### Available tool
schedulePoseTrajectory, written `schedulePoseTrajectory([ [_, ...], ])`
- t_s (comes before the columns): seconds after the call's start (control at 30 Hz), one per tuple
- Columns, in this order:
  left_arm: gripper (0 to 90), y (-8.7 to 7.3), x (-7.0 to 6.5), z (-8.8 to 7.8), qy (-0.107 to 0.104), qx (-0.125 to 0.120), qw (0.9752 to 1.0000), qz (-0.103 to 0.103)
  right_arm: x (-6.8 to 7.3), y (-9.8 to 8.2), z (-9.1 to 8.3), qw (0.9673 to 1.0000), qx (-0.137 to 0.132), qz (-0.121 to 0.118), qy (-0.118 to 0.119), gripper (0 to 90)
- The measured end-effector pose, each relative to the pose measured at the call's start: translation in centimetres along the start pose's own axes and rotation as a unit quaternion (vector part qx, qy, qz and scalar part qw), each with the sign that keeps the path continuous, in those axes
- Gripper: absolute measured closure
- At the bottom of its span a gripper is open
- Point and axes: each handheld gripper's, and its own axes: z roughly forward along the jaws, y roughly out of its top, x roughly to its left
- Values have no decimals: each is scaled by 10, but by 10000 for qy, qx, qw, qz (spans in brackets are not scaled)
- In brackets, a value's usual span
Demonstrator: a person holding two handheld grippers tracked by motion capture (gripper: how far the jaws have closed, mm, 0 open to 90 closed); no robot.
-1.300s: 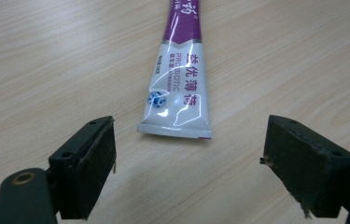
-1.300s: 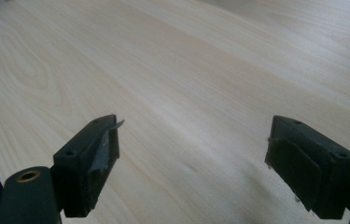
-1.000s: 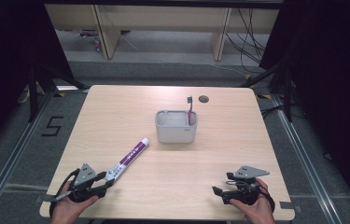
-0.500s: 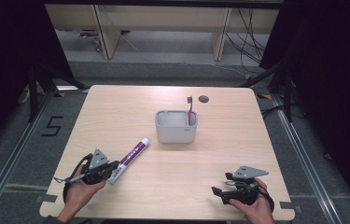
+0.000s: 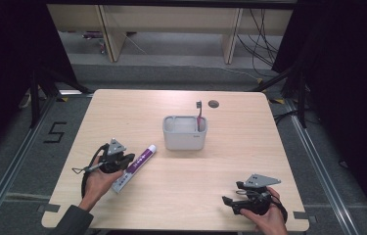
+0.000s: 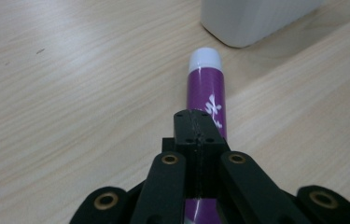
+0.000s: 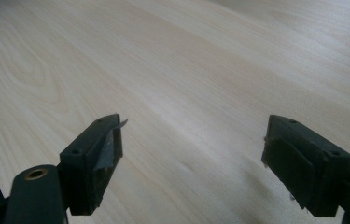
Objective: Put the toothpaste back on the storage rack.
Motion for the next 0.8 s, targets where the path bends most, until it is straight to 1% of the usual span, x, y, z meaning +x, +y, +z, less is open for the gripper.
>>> schedulePoseTrajectory([
  [0.03, 898, 2, 0, 2, 22, -11, 10000, -14, 0, 0, 0, 10000, 0, 0, 0, 207],
  [0.07, 897, 5, 1, 4, 36, 53, 10000, 45, 0, 0, 0, 10000, 11, 4, 15, 207],
  [0.1, 897, 7, 1, 6, 55, 23, 10000, -39, 0, 0, 0, 10000, -2, 3, -2, 207],
  [0.13, 897, 10, 2, 9, 51, 87, 9999, -29, 0, 0, 0, 10000, -16, -20, -7, 207],
  [0.17, 897, 12, 1, 11, 58, 63, 9999, -79, 0, 0, 0, 10000, -15, -20, -7, 207],
  [0.2, 897, 14, 1, 13, 74, 102, 9999, -55, 0, 0, 0, 10000, 3, 5, 5, 207],
  [0.23, 897, 16, 1, 16, 75, 87, 9999, -36, 0, 0, 0, 10000, 28, 22, 36, 209],
  [0.27, 897, 18, 1, 17, 100, 134, 9999, -14, 0, 0, 0, 10000, 21, 0, 32, 209],
  [0.33, 897, 22, 2, 21, 74, 194, 9998, 8, 0, -1, 0, 10000, 41, -3, 18, 209],
  [0.37, 897, 24, 1, 23, 79, 203, 9998, 5, 1, -1, 0, 9999, 61, 76, 33, 209],
  [0.4, 897, 26, 1, 25, 79, 225, 9997, 24, 0, 0, 0, 10000, 26, -19, -2, 209],
  [0.47, 896, 30, 2, 31, 87, 256, 9996, 28, 0, 0, 0, 10000, -1, -7, 28, 209],
  [0.5, 897, 31, 2, 33, 86, 263, 9996, -24, -1, 0, -1, 10000, 21, -17, 22, 210],
  [0.6, 897, 35, 2, 40, 85, 339, 9994, 1, -1, 0, -1, 10000, 8, -26, 20, 210],
  [0.63, 897, 35, 1, 42, 71, 341, 9994, -40, -1, 0, -1, 10000, 8, -26, 20, 210],
  [0.73, 897, 38, 1, 46, 94, 370, 9993, -44, -1, 0, -1, 10000, 10, -19, 24, 211],
  [0.8, 897, 40, 1, 49, 87, 404, 9991, 10, 0, 0, -1, 10000, 14, -28, 22, 211],
])
